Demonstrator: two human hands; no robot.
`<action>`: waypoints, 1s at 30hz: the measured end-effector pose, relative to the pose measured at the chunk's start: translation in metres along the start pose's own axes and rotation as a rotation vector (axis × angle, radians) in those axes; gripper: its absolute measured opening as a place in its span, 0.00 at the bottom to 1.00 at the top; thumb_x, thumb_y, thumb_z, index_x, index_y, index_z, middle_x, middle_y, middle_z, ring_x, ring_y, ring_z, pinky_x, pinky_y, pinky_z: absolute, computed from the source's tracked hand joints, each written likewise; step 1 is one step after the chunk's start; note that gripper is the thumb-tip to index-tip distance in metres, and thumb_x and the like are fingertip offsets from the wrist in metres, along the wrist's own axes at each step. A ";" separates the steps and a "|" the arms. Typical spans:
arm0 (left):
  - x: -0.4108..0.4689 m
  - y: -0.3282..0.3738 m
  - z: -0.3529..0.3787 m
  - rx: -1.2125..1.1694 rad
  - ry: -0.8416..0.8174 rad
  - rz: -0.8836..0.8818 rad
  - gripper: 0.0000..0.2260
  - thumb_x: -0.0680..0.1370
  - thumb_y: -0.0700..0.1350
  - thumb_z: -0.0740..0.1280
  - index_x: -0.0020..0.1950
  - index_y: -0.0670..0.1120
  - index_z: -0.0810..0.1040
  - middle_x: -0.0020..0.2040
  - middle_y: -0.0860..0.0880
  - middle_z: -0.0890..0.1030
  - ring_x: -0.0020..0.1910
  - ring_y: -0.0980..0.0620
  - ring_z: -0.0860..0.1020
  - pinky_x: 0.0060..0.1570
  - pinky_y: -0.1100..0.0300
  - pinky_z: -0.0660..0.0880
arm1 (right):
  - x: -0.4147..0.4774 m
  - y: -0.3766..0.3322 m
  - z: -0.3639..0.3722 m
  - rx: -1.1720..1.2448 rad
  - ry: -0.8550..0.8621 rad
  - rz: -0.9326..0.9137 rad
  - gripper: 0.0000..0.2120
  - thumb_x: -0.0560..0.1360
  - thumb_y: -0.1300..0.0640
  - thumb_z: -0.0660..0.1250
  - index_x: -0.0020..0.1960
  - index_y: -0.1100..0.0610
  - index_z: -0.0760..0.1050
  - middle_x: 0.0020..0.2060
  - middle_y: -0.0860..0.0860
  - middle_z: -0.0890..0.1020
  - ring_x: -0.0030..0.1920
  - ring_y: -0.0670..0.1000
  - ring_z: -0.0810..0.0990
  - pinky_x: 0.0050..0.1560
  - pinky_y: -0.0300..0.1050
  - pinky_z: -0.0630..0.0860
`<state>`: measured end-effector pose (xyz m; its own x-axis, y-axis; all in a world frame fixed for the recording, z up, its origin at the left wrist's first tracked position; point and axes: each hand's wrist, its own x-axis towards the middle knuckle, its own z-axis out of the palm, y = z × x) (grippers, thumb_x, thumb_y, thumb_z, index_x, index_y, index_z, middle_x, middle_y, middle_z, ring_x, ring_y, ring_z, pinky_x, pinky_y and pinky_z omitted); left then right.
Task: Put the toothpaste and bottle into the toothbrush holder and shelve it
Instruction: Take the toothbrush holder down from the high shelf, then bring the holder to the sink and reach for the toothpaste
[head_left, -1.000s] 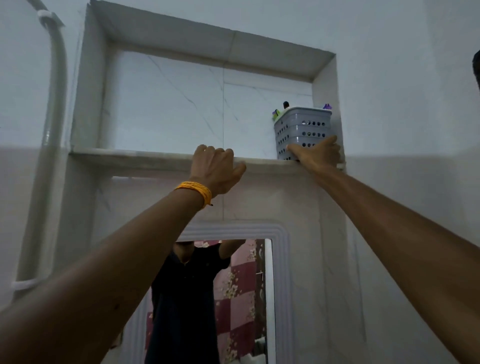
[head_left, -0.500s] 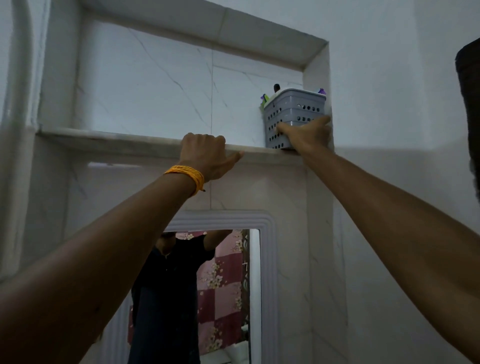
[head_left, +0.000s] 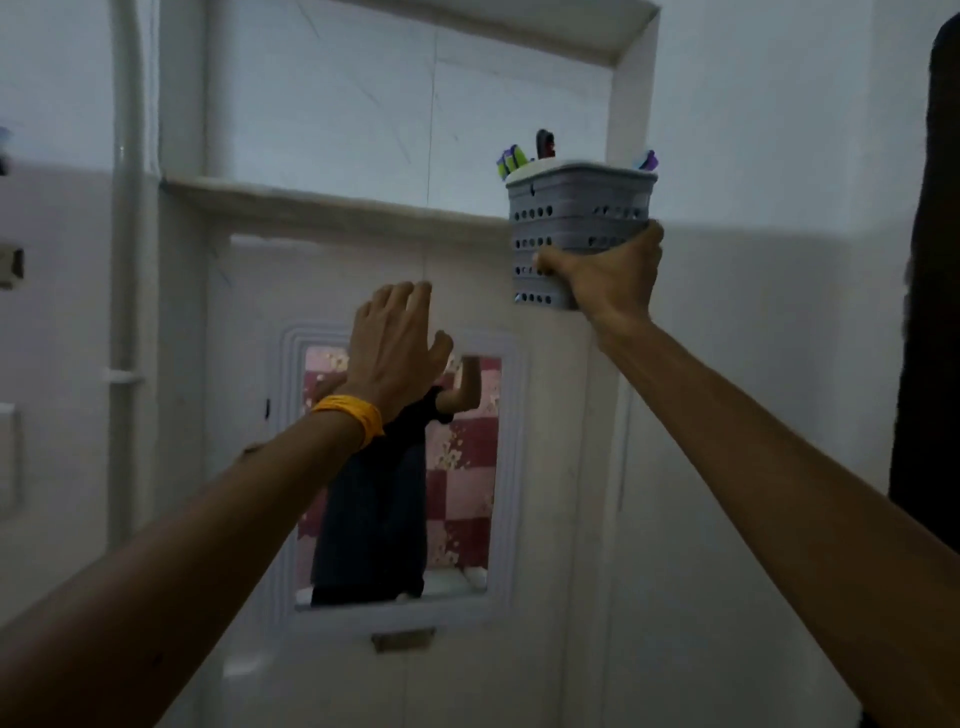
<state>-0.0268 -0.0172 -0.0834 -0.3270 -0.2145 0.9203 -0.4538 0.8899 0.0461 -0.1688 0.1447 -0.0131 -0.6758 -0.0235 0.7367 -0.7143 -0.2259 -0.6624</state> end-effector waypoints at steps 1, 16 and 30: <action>-0.022 0.000 0.001 0.016 -0.050 -0.008 0.22 0.77 0.53 0.60 0.66 0.42 0.71 0.61 0.42 0.77 0.60 0.40 0.75 0.59 0.46 0.73 | -0.022 0.011 -0.008 0.006 -0.039 0.018 0.58 0.50 0.44 0.83 0.74 0.58 0.62 0.65 0.53 0.73 0.65 0.56 0.76 0.62 0.61 0.80; -0.343 0.006 0.018 0.013 -0.572 -0.353 0.26 0.77 0.48 0.66 0.74 0.41 0.66 0.69 0.39 0.74 0.66 0.38 0.73 0.63 0.46 0.72 | -0.340 0.216 -0.091 0.008 -0.279 0.343 0.57 0.49 0.43 0.83 0.73 0.60 0.65 0.66 0.55 0.76 0.66 0.55 0.78 0.65 0.57 0.78; -0.503 -0.063 0.109 0.017 -1.047 -0.544 0.28 0.77 0.49 0.67 0.74 0.42 0.65 0.68 0.39 0.75 0.65 0.38 0.73 0.62 0.45 0.74 | -0.478 0.342 -0.076 -0.074 -0.334 0.573 0.56 0.53 0.59 0.90 0.75 0.60 0.64 0.65 0.51 0.75 0.65 0.48 0.77 0.59 0.22 0.70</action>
<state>0.0765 -0.0094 -0.5917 -0.6042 -0.7967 0.0137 -0.7519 0.5758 0.3211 -0.1039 0.1530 -0.6022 -0.8679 -0.4234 0.2598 -0.2775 -0.0206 -0.9605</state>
